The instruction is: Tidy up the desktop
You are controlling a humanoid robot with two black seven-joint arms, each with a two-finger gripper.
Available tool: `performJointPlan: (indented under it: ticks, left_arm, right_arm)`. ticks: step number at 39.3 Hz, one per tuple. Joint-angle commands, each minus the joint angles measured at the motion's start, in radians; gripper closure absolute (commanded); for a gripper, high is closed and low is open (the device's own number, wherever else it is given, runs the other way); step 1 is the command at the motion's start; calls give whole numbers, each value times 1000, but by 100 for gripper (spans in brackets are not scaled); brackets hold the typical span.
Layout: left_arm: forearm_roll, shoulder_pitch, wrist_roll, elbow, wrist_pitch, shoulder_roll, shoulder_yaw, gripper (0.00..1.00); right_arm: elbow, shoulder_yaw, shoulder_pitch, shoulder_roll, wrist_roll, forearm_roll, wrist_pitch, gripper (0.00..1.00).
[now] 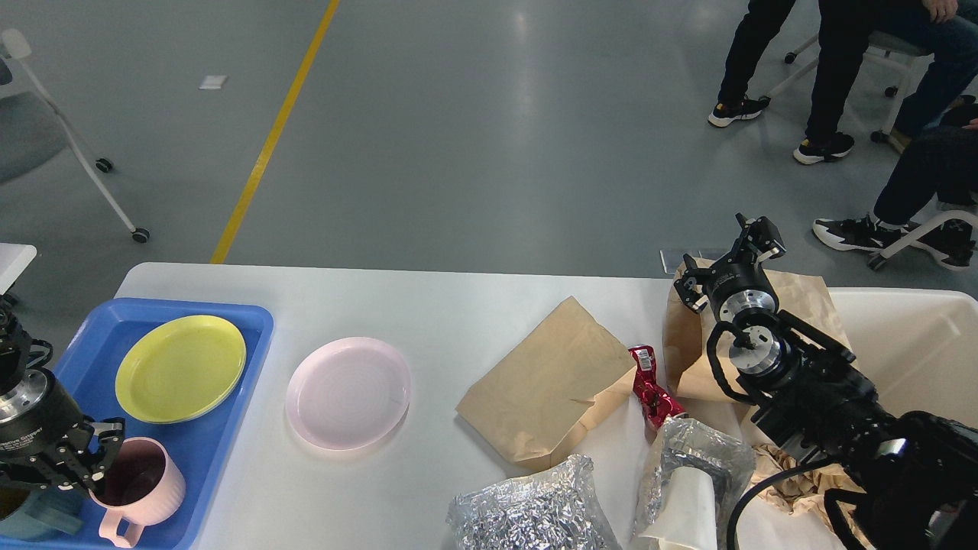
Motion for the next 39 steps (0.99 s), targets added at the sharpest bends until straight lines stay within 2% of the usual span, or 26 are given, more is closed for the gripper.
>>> performJointPlan:
  ticks: [1,3,11,20,29,39]
  left_arm:
    - [0,0,-1,2,5,1,0,80]
    - [-1,0,-1,2,6,1,0,76]
    - [-1,0,-1,6,8,2,0,73]
    - [-15,-16,-9,3,-13,13,0,47]
    - [-17,-51,-7,-1,-13,68,2,40]
    - [-15,-186,-7,-9,-13,157,20,36]
  right_arm:
    - [0,0,0,0,0,0,-1,0]
    - [0,0,0,0,0,0,1,0]
    - [0,0,0,0,0,0,1,0]
    - [0,0,0,-1,0,0,1,0]
    - [0,0,0,0,1,0,-1,0]
    - [0,0,0,0,0,0,-1,0]
